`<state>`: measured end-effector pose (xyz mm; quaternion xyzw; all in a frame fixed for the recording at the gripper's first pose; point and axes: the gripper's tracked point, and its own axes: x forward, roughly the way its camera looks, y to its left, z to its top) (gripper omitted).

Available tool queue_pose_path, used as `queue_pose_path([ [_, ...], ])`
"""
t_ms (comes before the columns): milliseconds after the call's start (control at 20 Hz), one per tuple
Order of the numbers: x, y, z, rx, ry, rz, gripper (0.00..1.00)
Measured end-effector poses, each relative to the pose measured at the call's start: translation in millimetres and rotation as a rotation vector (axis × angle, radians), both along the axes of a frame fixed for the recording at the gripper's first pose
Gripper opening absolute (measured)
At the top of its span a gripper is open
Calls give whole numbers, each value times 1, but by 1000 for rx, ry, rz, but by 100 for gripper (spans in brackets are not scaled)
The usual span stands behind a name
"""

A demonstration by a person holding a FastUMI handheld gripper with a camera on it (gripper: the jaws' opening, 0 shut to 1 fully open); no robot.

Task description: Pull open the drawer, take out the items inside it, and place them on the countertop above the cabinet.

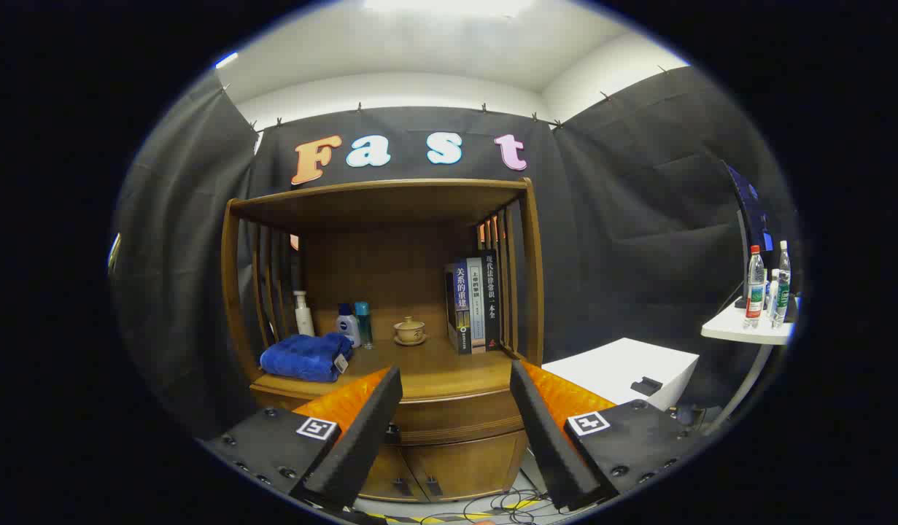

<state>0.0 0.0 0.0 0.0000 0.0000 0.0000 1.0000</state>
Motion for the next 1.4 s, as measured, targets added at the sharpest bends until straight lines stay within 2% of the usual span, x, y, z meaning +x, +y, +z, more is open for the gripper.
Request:
queue_pose_path([
  [1150, 6, 10, -20, 16, 36, 13, 99],
  [1400, 27, 21, -34, 34, 33, 26, 99],
])
